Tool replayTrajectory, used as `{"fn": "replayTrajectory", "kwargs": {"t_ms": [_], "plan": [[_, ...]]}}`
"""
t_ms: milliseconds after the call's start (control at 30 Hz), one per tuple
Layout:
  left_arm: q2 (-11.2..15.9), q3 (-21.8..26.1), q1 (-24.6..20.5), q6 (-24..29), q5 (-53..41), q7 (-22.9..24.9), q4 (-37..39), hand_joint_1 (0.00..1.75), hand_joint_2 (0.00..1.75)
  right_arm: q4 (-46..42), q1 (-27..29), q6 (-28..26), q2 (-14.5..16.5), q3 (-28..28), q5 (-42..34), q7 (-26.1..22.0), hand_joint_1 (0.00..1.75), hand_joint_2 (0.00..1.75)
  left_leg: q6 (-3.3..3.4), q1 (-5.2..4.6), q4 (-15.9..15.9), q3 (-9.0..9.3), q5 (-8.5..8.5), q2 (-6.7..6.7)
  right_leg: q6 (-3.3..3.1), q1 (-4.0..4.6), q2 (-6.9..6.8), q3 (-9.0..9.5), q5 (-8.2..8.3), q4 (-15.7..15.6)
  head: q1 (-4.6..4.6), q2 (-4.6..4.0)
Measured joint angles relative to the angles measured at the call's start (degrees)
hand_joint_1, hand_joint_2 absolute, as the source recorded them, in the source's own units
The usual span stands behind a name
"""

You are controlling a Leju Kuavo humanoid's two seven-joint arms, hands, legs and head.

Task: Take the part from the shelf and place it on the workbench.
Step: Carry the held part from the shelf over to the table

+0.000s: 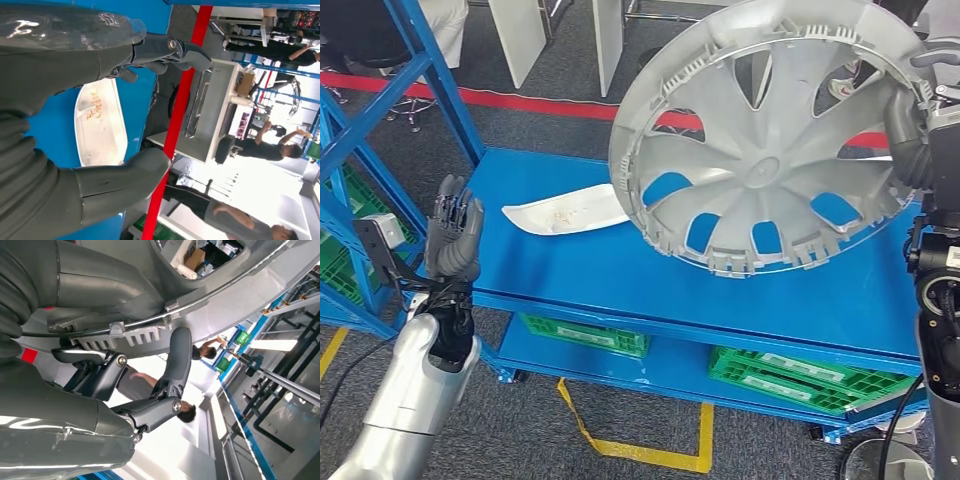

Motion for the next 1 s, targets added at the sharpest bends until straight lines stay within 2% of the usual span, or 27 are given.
{"fn": "replayTrajectory", "kwargs": {"t_ms": [1000], "plan": [[0.00,0.00,-0.16,0.99,0.37,-0.63,0.00,0.00,1.75,0.00,0.98,-0.42,0.00,-0.50,-0.98,-1.33,1.75,1.75,0.00,0.00,-0.01,0.00,0.00,0.00,-0.01,0.00,0.00,0.00,-0.01,0.00,0.00,0.00]]}}
